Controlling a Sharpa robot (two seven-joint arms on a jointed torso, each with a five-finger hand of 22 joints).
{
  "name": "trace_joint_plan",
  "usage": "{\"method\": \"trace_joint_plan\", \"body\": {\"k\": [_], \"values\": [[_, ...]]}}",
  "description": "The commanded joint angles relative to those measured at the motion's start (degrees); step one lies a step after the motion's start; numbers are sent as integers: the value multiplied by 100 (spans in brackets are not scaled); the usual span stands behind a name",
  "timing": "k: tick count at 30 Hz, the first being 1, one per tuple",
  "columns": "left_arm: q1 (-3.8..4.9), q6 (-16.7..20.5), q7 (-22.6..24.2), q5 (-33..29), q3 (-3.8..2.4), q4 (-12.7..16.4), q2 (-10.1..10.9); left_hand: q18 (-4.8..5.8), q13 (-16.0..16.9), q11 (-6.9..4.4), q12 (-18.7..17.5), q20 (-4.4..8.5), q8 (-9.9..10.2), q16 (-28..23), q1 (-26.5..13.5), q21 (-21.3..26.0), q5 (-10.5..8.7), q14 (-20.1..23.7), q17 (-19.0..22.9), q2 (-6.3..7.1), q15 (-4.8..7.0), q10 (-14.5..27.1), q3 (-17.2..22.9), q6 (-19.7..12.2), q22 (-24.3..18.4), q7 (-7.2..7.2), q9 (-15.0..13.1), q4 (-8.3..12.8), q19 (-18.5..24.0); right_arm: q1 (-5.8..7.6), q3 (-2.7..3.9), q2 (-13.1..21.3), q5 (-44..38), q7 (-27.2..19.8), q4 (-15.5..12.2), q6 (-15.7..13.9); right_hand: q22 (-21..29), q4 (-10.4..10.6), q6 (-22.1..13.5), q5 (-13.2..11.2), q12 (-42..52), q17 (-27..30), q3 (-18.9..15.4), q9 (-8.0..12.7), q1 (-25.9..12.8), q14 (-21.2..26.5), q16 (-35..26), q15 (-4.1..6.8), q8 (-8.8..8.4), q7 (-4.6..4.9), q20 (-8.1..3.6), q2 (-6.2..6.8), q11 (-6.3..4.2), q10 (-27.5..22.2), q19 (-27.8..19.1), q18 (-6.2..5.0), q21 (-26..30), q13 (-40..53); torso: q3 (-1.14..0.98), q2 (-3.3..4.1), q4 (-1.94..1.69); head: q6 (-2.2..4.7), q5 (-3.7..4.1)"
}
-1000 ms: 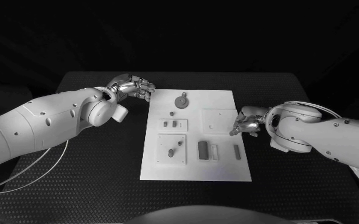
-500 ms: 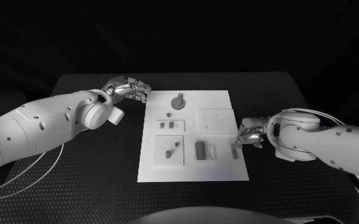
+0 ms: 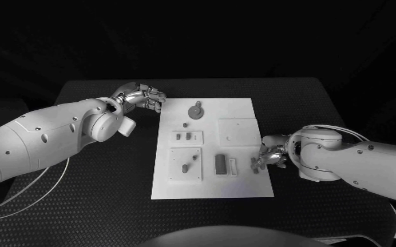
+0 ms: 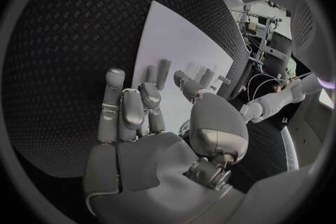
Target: Assemble the parts on the task board
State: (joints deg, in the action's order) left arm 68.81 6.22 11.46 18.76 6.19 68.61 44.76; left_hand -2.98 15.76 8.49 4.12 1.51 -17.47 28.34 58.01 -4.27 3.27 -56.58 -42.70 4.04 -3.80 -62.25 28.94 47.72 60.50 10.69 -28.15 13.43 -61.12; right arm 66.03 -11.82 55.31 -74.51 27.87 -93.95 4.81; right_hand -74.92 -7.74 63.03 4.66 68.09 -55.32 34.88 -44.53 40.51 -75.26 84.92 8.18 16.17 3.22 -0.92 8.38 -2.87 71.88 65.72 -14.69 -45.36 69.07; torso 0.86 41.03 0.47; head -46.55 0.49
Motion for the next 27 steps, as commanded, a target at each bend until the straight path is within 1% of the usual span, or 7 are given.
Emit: {"method": "trace_joint_plan", "body": {"k": [1, 6, 12, 13, 16, 20, 27], "values": [[6, -73, 40, -31, -3, 15, 3, -77, 8, -3, 20, 2, -23, -31, -52, 26, -14, -6, -6, -14, -38, -42, 2, 22, 7, -9, 3, -40, -14, -33, -7, -21, -255, -19, 19, 131, -116, 18, 32, -10, 10, 14, 17, -5, -47, -4, 20, 16, 27, 2, -10, 31, -9, 2, 30, -31, 22, -9, 10, -2, -1, -6, 6], [6, -78, 35, -31, -3, 20, 12, -77, 8, -3, 19, 2, -22, -32, -52, 27, -14, -6, -8, -13, -38, -40, 2, 21, 7, -9, 4, -41, -13, -73, -14, -66, -332, -22, 77, 110, -116, 15, 32, -10, 2, 16, 27, -7, -41, -2, 19, 17, 28, 1, -13, 31, -9, -5, 29, -31, 22, -15, 8, -2, -6, -19, -8], [6, -85, 37, -31, -3, 19, 12, -78, 9, -2, 17, 2, -22, -36, -54, 27, -14, -6, -11, -13, -38, -39, 1, 20, 8, -8, 6, -44, -12, -162, -14, -245, -514, -1, 176, -50, -118, -2, 32, -11, 3, 19, 45, -11, -22, 1, 18, 19, 28, 0, -17, 20, -11, -4, 27, -31, 20, -11, 6, -1, 0, -23, -22], [6, -86, 37, -31, -3, 19, 11, -78, 9, -1, 16, 2, -21, -36, -55, 27, -14, -6, -12, -13, -38, -38, 1, 19, 8, -8, 6, -45, -12, -184, -14, -272, -539, 5, 189, -84, -121, -54, 27, -19, -7, 24, 53, -15, 15, 4, 17, 21, 27, 6, -20, -34, -13, -13, 25, -31, 16, -19, 5, -1, 0, -23, -23], [6, -91, 35, -31, -3, 19, 13, -78, 9, -1, 16, 2, -21, -37, -56, 27, -14, -6, -13, -13, -38, -38, 1, 19, 8, -8, 7, -46, -12, -232, -14, -348, -558, -1, 217, -85, -122, -113, 23, -21, -21, 35, 47, -21, 30, 12, 14, 21, 25, 4, -19, -78, -9, -23, 19, -31, 12, -28, 3, -1, -6, -32, -25], [6, -85, 31, -31, -3, 17, 21, -78, 9, -1, 15, 2, -21, -39, -58, 26, -14, -7, -14, -13, -38, -37, 0, 18, 8, -7, 8, -48, -12, -271, -14, -401, -624, 10, 247, -150, -122, -171, 17, -19, -46, 45, 36, -25, 33, 18, 10, 20, 21, 5, -16, -98, -6, -42, 14, -31, 10, -47, 3, 1, -8, -38, -22], [6, -105, 17, -31, -3, 19, 15, -78, 10, 1, 12, 2, -18, -42, -63, 27, -15, -7, -17, -13, -38, -34, -2, 14, 9, -6, 10, -53, -11, -275, -14, -462, -768, -14, 273, -144, -119, -290, -8, -17, -149, 86, 28, -26, 46, 40, -5, 17, 4, 14, -11, -142, 2, -118, 4, -31, 9, -133, 8, -3, -2, -39, -31]]}}
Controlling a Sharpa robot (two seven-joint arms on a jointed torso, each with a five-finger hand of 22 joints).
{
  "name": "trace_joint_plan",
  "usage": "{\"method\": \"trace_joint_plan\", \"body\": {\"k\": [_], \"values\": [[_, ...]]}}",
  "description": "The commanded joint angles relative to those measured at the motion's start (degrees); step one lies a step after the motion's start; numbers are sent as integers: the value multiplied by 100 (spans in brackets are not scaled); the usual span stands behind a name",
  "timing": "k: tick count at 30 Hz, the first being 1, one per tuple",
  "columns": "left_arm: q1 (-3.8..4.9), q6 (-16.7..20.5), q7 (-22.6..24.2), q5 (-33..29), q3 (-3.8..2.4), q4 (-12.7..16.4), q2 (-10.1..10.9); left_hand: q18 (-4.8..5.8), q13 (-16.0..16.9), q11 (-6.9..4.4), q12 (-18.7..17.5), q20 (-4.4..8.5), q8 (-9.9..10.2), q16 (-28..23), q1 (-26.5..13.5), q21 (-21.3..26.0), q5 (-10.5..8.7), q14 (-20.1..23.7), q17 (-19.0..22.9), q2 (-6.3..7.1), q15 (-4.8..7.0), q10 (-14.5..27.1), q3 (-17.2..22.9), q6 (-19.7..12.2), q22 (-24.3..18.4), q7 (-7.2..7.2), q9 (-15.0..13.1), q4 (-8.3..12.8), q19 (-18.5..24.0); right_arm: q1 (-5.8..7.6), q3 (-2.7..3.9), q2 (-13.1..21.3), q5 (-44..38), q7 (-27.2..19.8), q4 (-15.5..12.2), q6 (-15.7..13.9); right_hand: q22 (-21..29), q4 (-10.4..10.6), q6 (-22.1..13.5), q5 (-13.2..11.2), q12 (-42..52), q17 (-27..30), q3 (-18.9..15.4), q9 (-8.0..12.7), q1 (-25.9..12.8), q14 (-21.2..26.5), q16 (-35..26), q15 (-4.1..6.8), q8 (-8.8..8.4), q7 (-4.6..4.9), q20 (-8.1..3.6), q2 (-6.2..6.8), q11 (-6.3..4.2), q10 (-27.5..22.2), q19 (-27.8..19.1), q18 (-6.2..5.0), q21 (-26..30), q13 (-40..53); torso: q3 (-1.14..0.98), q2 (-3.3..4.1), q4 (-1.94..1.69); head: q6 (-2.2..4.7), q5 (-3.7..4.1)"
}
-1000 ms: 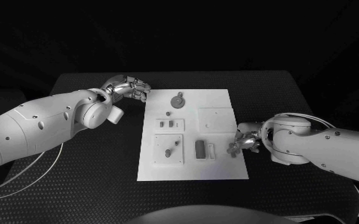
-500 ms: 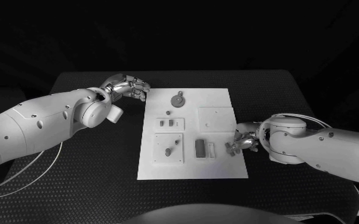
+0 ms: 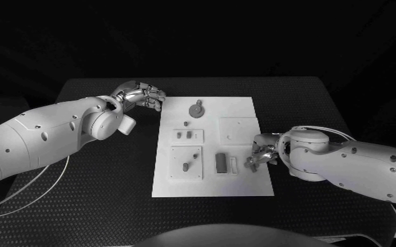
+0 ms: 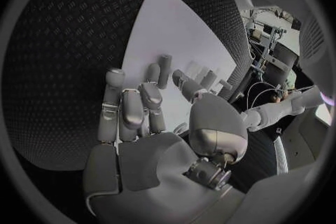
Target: Assemble the parts on the task board
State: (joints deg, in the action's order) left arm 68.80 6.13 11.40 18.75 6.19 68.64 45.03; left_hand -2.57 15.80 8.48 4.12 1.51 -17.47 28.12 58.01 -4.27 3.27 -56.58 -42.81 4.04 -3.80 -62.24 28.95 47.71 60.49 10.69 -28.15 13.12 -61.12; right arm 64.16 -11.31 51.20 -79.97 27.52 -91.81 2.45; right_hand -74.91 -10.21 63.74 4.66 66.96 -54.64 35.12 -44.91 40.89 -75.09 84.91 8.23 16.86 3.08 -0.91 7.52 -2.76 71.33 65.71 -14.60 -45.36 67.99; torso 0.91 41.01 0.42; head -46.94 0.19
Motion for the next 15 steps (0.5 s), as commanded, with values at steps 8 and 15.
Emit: {"method": "trace_joint_plan", "body": {"k": [8, 15], "values": [[7, -82, 15, -31, -3, 11, -7, -118, 4, 8, 2, 1, -10, -29, -68, 28, -15, -4, -12, -10, -40, -18, -5, -3, 9, 0, 16, -28, -6, -89, -77, -97, -475, 64, 80, 517, -129, -641, -582, -16, -304, 346, 137, 214, 695, 285, -110, -141, -413, 236, 55, -145, 180, -358, -139, -40, 29, -221, 2, -1, 0, -16, -12], [7, -85, 13, -31, -3, 15, -7, -119, 4, 9, 1, 1, -9, -31, -67, 29, -15, -4, -14, -11, -40, -16, -4, -4, 9, 1, 17, -29, -4, -96, -96, -109, -418, 44, 64, 488, -130, -666, -633, -18, -286, 381, 29, 392, 1640, 372, -107, -206, -507, 291, 117, -345, 242, -424, -261, -40, -22, -213, 2, 1, 4, -25, -6]]}}
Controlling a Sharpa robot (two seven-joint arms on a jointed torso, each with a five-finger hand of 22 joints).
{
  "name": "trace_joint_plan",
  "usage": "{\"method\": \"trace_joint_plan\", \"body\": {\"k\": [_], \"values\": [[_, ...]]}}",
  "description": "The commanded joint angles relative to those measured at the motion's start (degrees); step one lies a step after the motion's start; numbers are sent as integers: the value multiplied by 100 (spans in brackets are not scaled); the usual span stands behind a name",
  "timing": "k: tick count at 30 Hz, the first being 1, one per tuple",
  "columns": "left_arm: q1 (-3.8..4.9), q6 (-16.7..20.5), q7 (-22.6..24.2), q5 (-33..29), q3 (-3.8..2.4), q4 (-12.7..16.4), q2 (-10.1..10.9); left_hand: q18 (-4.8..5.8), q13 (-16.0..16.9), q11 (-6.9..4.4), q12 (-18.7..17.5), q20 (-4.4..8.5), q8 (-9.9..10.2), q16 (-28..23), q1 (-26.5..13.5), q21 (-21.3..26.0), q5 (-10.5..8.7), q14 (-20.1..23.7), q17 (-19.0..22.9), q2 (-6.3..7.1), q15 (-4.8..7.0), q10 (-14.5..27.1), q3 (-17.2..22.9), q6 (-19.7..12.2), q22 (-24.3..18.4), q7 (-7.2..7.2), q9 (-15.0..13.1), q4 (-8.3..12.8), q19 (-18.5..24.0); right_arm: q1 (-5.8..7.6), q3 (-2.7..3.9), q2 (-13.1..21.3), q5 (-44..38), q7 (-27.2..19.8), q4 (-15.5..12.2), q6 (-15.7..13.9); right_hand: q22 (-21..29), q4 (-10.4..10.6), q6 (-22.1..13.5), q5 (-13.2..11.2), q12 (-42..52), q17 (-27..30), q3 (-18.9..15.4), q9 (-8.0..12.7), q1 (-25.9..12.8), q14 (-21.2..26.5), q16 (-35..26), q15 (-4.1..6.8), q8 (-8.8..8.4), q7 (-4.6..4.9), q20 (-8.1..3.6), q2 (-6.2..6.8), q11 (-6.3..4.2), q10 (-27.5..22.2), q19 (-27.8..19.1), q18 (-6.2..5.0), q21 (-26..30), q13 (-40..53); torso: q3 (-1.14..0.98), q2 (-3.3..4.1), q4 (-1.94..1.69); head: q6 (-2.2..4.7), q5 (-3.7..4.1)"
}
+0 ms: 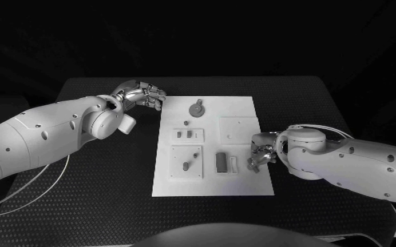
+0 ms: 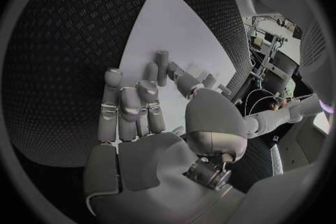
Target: Assemble the parts on the task board
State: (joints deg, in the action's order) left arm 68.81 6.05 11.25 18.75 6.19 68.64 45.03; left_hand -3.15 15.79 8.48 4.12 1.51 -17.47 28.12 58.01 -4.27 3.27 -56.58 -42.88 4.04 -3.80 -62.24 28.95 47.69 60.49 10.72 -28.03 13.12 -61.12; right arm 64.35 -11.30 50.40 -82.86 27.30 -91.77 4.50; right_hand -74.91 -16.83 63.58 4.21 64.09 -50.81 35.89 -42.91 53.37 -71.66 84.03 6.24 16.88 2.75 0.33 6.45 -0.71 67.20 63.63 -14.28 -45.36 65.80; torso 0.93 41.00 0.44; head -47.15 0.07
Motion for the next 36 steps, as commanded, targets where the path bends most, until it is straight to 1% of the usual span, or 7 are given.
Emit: {"method": "trace_joint_plan", "body": {"k": [1, 4, 7, 15, 18, 21, 36], "values": [[6, -75, 25, -31, -3, 15, -4, -61, 5, 9, 0, 1, -9, -31, -67, 29, -15, -3, -8, -11, -40, -16, -4, -2, 10, -1, 5, -29, -4, -117, -98, -32, -138, 76, 57, 243, -130, -5, -611, 27, 3, 7, -62, 205, 448, 37, -20, -8, -510, 324, 0, -282, 37, -13, -63, -72, -26, 4, 0, 0, 3, 0, 0], [6, -76, 28, -31, -2, 14, -11, -60, 6, 10, 0, -1, -9, -34, -76, 29, -15, -3, -11, -19, -41, -16, -5, -3, 10, 0, 7, -40, -4, -119, -100, -34, -125, 91, 65, 33, -126, 1, -524, 43, 12, -34, -13, 230, 592, 16, -5, -6, -477, 307, 16, -506, 20, 16, -81, -72, -36, -6, -1, -1, 7, 14, -10], [6, -83, 29, -31, -2, 17, -15, -60, 7, 10, 0, -1, -9, -36, -79, 29, -15, -3, -13, -23, -41, -16, -4, -2, 10, 0, 7, -44, -4, -119, -100, -34, 43, 80, 65, -239, -119, 9, -397, 42, 21, -118, 66, 255, 498, -70, 21, 13, -421, 266, 36, -592, -17, 76, -33, -72, -60, -28, 1, 0, 0, 17, -6], [6, -84, 26, -31, 0, 13, -13, -60, 8, 10, 1, -2, -11, -38, -83, 29, -15, -4, -16, -28, -42, -17, -4, -1, 10, 0, 7, -51, -3, -117, -88, 39, 1296, -36, -58, -1103, -112, 5, -263, 43, 24, -184, 132, 271, 376, -164, 38, 60, -351, 208, 4, -642, -71, 134, 37, -72, -86, -52, -3, 0, -3, 14, -20], [6, -85, 24, -31, 1, 14, -13, -61, 9, 9, 1, -1, -11, -39, -83, 29, -14, -4, -17, -31, -41, -18, -3, 0, 10, -1, 8, -53, -3, -107, -30, 101, 2115, -46, -140, -1534, -112, 1, -257, 44, 23, -189, 146, 273, 380, -170, 38, 66, -347, 204, -1, -653, -75, 136, 41, -72, -87, -54, 0, -2, -4, 9, -31], [6, -80, 22, -31, 1, 14, -9, -61, 9, 9, 1, -1, -12, -40, -82, 29, -14, -5, -18, -32, -41, -18, -2, 1, 10, -1, 8, -54, -2, -58, -1, 130, 2597, -38, -210, -1782, -113, -2, -239, 40, 24, -201, 150, 273, 376, -182, 40, 75, -336, 197, -9, -630, -82, 142, 49, -72, -91, -55, 5, -1, -2, 9, -31], [6, -94, 14, -31, 3, 27, 0, -63, 12, 6, 3, 0, -14, -44, -71, 28, -12, -6, -24, -34, -40, -22, 5, 4, 11, -3, 9, -52, -1, -18, -2, 53, 2876, 90, -371, -1536, -111, 3, -217, 38, 47, -231, 150, 279, 327, -210, 44, 95, -321, 185, -18, -607, -94, 169, 70, -72, -96, -38, 5, 1, 7, -18, -39]]}}
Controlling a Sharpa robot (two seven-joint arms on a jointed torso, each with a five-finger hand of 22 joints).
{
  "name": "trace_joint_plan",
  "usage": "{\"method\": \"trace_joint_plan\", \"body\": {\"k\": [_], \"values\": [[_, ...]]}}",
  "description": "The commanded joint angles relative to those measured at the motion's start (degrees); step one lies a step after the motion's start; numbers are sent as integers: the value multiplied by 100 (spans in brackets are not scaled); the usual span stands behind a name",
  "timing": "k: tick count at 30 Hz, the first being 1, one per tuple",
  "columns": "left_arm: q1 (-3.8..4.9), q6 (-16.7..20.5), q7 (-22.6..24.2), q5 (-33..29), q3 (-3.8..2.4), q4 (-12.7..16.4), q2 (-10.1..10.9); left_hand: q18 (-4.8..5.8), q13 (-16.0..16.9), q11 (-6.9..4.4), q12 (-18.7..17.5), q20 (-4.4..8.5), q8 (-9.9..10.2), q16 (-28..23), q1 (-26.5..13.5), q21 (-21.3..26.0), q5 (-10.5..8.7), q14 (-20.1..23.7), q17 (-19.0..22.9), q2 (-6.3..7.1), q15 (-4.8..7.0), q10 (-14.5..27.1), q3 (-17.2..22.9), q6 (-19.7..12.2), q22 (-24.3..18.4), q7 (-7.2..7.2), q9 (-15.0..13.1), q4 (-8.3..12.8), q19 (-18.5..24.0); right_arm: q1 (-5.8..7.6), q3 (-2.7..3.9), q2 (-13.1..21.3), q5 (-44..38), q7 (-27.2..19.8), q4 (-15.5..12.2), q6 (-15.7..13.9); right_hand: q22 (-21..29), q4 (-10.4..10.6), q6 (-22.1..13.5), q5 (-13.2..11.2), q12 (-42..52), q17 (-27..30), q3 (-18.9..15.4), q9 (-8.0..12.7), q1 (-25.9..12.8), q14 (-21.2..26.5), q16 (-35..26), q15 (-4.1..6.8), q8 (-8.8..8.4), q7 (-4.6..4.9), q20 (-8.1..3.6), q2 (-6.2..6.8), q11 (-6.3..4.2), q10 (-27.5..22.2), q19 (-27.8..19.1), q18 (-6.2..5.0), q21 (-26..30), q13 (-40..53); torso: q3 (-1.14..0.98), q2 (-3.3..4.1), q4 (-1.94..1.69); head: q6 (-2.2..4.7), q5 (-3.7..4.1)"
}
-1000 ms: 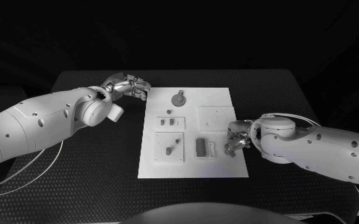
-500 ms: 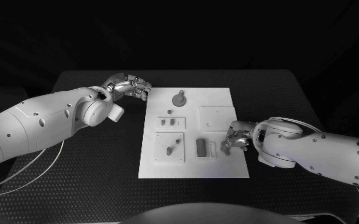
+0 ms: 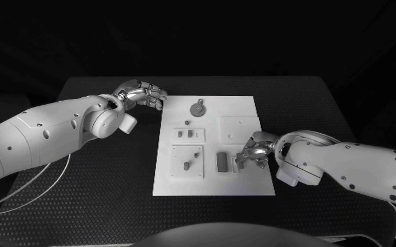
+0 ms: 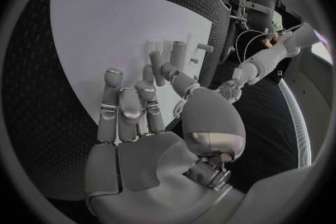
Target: Assemble the parts on the task board
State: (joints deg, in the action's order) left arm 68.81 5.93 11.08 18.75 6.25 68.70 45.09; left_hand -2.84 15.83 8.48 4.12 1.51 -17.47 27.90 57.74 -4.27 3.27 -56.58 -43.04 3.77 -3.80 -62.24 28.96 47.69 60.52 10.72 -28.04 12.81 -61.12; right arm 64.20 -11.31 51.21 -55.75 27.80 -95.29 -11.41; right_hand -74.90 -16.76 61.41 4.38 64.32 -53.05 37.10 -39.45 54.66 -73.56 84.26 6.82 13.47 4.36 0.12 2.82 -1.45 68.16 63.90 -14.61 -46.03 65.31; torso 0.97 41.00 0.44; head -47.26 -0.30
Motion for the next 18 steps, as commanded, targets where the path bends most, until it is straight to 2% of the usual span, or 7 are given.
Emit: {"method": "trace_joint_plan", "body": {"k": [1, 8, 18], "values": [[6, -83, 30, -31, -3, 22, -7, -94, 8, 6, 3, 0, -15, -22, -43, 28, -12, -6, -7, -7, -40, -23, 4, 5, 7, -4, 10, -21, -1, -3, -2, -32, 170, 41, -18, 117, -111, -5, 2, 21, 24, -4, 30, -67, 197, -19, 21, 37, 21, 24, 2, -245, -21, 74, 44, -39, -30, 11, 1, 1, 6, -9, -5], [6, -81, 17, -30, -3, 30, -1, -94, 9, 6, 4, -1, -16, -25, -43, 28, -13, -6, -10, -8, -40, -25, 5, 6, 8, -4, 10, -23, 0, -4, -6, -91, 43, 48, 17, 172, -111, -4, 1, 21, 19, 15, 34, -64, 192, -12, 18, 39, 21, 23, 1, -245, -22, 69, 43, -39, -29, 6, -8, 3, 6, -11, -10], [6, -90, 13, -30, -3, 32, -2, -93, 10, 6, 3, -2, -16, -28, -44, 28, -13, -6, -13, -3, -41, -24, 5, 6, 8, -4, 11, -25, 1, -7, -13, -158, 65, 26, 36, 179, -110, -3, 3, 20, 21, 17, 34, -62, 176, -11, 15, 43, 23, 21, 1, -233, -24, 71, 43, -39, -27, 8, -9, 3, 1, -20, -26]]}}
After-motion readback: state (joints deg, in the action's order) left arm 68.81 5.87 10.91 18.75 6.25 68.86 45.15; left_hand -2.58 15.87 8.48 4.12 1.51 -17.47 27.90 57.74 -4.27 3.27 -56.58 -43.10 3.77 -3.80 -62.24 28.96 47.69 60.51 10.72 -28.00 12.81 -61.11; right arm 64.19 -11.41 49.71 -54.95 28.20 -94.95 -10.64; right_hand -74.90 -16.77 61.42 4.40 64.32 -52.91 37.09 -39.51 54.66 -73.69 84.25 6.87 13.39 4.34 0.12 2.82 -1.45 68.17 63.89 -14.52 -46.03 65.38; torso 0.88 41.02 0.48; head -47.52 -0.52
